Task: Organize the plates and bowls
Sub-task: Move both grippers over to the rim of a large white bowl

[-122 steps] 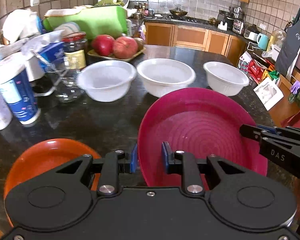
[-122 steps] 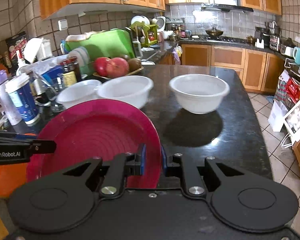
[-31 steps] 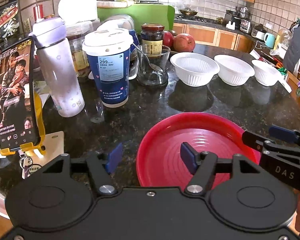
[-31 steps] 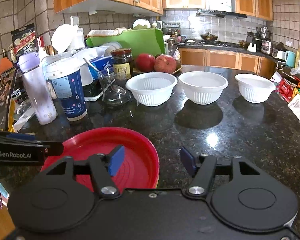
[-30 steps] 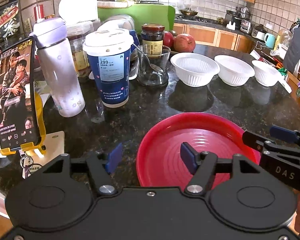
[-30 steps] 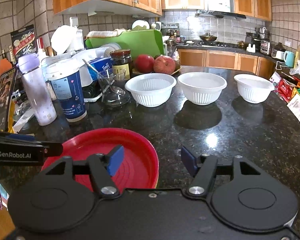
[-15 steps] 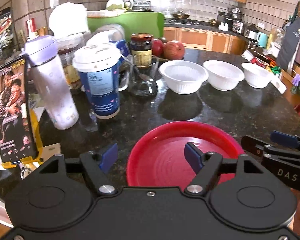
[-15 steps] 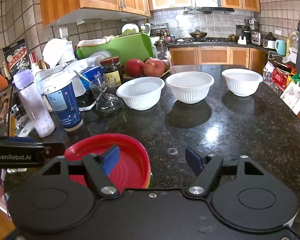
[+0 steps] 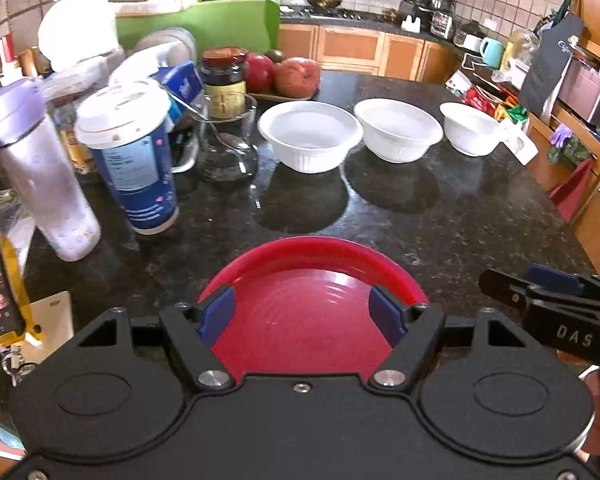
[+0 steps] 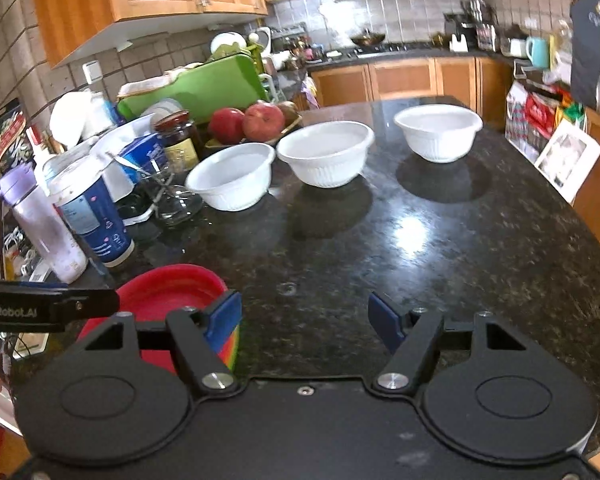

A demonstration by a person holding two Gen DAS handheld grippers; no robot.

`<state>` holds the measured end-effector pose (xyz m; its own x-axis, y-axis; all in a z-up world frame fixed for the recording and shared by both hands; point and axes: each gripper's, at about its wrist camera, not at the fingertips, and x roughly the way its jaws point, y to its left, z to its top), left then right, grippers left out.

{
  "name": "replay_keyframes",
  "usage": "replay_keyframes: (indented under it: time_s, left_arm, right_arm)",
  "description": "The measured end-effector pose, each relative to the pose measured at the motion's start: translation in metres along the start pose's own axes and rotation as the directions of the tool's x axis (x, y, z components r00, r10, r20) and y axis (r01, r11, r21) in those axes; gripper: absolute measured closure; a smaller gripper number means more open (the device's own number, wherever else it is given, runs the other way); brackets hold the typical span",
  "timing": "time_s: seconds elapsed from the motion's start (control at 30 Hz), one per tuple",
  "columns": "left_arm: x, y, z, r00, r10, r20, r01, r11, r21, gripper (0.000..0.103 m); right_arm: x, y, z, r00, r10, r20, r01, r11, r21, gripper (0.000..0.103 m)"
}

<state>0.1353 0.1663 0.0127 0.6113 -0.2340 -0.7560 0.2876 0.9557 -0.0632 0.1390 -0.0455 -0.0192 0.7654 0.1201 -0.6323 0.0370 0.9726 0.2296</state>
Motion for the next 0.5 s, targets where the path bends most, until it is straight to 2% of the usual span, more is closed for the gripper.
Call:
replay_keyframes:
  time_s: [0.2,0.37,0.5]
  left_arm:
    - [0.006,-0.014,0.012,0.999,0.035,0.030,-0.035,0.999,-0.007,0.028]
    - [0.011,-0.031,0.034,1.000,-0.009,0.023,0.009,1.000,-0.008,0.028]
    - [0.017,-0.056,0.054,0.999,-0.006,0.043,0.005,1.000,0.014,0.029]
  right_arm:
    - [0.001,-0.030,0.016,1.000,-0.024,0.016,0.024,1.000,-0.020,0.030]
    - [0.000,-0.061,0.039,0.998,-0.028,0.053,0.029,0.999,-0.036,0.030]
    - [0.004,-0.088,0.062,0.997,-0.037,0.073,0.041,0.998,-0.052,0.030]
